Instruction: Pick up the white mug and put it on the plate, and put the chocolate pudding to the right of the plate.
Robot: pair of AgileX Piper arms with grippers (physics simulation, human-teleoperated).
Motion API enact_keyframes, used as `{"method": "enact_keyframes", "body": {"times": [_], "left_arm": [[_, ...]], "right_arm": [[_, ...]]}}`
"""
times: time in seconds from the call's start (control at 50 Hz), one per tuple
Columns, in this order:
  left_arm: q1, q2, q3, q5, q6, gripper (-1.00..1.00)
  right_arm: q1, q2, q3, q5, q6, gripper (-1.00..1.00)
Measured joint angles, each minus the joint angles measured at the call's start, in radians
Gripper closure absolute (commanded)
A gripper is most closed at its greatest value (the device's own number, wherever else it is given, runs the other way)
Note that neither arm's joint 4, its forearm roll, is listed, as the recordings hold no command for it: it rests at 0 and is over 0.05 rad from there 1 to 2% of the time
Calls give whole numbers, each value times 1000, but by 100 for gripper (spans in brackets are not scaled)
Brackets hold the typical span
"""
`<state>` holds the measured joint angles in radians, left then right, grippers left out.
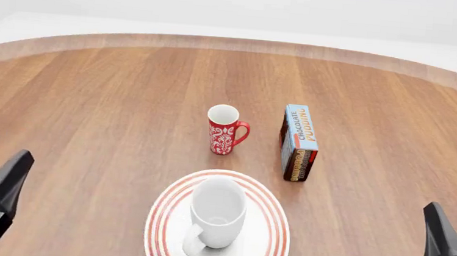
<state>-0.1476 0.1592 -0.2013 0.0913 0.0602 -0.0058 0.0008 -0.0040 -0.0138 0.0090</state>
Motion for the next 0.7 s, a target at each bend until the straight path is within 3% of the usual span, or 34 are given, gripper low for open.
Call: {"method": "enact_keyframes", "body": {"times": [0.12, 0.42, 0.7], "left_arm": [[64, -34, 44, -27, -16, -100], [224, 81, 158, -277, -27, -100], [321, 8, 190, -285, -57, -100]], "right_arm": [[0, 0, 0, 0, 0, -100], [0, 0, 0, 0, 0, -100], [-3, 0, -1, -3, -8, -100]]}}
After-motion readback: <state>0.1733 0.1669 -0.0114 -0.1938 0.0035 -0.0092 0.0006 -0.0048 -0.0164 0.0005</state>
